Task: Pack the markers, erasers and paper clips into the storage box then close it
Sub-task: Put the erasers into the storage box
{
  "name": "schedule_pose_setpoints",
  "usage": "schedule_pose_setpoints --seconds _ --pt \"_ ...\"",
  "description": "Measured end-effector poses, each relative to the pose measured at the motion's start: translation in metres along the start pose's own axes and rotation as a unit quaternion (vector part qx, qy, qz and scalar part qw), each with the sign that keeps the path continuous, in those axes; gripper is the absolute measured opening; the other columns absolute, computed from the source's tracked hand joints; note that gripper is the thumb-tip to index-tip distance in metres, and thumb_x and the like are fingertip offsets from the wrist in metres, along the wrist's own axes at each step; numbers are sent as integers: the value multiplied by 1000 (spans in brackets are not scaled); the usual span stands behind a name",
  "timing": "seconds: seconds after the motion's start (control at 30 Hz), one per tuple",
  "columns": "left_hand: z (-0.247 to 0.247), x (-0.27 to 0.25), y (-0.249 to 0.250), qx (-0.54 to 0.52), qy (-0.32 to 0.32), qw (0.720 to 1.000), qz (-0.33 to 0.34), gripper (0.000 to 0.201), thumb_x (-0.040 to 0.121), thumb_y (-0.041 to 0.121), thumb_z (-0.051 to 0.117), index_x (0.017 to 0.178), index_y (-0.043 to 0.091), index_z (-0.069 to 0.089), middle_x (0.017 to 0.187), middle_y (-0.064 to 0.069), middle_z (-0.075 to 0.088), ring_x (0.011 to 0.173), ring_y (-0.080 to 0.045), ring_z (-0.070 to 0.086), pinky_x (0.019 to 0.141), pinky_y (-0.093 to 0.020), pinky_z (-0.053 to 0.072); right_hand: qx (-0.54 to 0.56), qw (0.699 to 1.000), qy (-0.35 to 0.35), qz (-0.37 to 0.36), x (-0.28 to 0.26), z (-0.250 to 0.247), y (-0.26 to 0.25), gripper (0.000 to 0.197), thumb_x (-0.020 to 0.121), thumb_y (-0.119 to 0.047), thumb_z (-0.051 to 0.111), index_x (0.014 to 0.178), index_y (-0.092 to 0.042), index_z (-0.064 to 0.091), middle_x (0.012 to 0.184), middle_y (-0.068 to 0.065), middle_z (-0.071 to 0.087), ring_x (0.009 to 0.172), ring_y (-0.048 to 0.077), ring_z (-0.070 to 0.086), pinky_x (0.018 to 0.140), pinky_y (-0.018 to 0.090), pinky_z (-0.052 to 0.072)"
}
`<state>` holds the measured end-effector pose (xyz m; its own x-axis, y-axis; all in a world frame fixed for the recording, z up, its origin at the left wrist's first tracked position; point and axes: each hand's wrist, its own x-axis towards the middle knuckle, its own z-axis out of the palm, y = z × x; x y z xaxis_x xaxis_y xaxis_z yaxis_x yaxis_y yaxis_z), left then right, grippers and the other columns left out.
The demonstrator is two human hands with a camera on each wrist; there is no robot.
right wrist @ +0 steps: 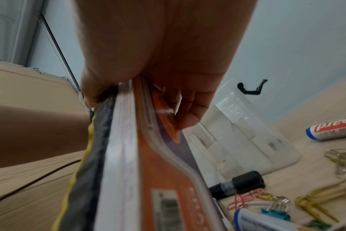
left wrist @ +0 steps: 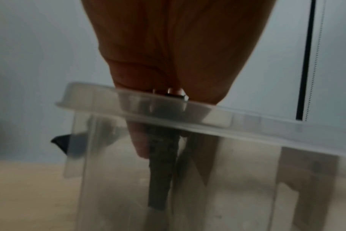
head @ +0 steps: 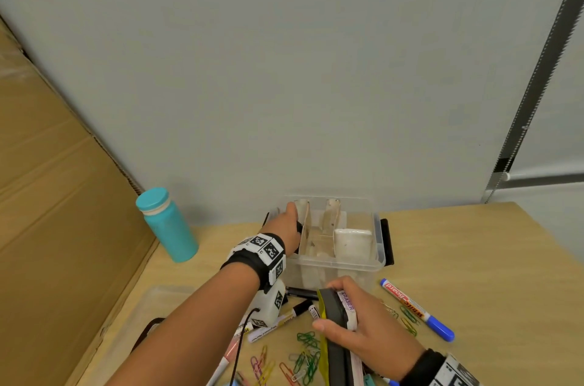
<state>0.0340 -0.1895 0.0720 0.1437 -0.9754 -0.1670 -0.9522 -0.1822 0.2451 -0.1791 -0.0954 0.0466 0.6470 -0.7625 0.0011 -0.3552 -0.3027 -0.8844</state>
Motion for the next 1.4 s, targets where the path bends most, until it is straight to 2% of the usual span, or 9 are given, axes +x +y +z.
schedule_pose_setpoints --seconds 0.07,0.17,0.23,0.47,0.7,0.8,1.1,1.27,1.4 --pt "3 1 0 -35 -48 998 -6 36 95 14 39 130 11 31 80 -5 56 79 -29 59 71 -38 49 -10 1000 -3 7 0 1 2 60 65 -81 57 110 -43 44 102 -11 63 92 3 61 85 32 52" --pt "-1 6 -1 -87 -100 991 -32 48 99 25 31 144 11 23 119 -19 60 104 -32 59 92 -38 46 -23 1000 -5 19 -2 1 4 59 65 -80 58 110 -45 43 103 -12 62 92 1 59 84 28 52" --pt "-8 9 -1 -89 -132 986 -50 47 101 28 25 137 2 38 134 -21 51 119 -32 51 100 -34 38 -29 999 -8 23 -2 1 4 60 65 -81 57 111 -45 43 104 -13 61 93 0 59 85 28 52" --pt "-9 6 2 -44 -57 997 -32 32 99 9 30 123 -5 47 126 -22 55 114 -33 54 94 -34 40 -30 999 -1 29 -4 3 5 63 64 -82 56 113 -43 42 105 -13 60 92 1 59 85 28 51" --pt "-12 8 3 -21 -168 985 -27 38 99 14 31 128 -3 50 128 -20 55 118 -32 52 94 -33 40 -47 998 -6 42 -6 6 6 64 62 -85 54 111 -46 41 105 -14 58 92 2 59 84 25 51" --pt "-15 12 1 23 -174 984 -27 39 100 19 32 126 -1 51 129 -19 55 102 -26 53 88 -34 41 -51 997 -14 49 -5 7 4 65 60 -87 53 110 -48 40 106 -15 58 94 2 58 85 26 51" --pt "-9 8 -2 26 -122 991 -41 27 98 15 35 111 1 53 86 -9 56 87 -23 49 75 -30 40 -56 996 -25 69 -6 7 2 72 57 -89 51 113 -46 39 107 -15 58 95 1 58 88 26 51" --pt "-6 10 5 47 -176 983 -23 38 100 15 30 120 -7 54 127 -23 56 93 -24 48 95 -35 40 -62 995 -32 69 -4 10 -2 72 57 -87 52 114 -44 40 107 -17 56 96 -1 56 87 23 49" --pt "-7 13 9 78 -155 985 -24 38 101 12 30 129 -5 50 136 -20 50 125 -32 47 102 -34 36 -69 995 -34 63 -4 11 -2 63 65 -80 57 115 -45 39 109 -18 55 97 -3 55 87 20 48"
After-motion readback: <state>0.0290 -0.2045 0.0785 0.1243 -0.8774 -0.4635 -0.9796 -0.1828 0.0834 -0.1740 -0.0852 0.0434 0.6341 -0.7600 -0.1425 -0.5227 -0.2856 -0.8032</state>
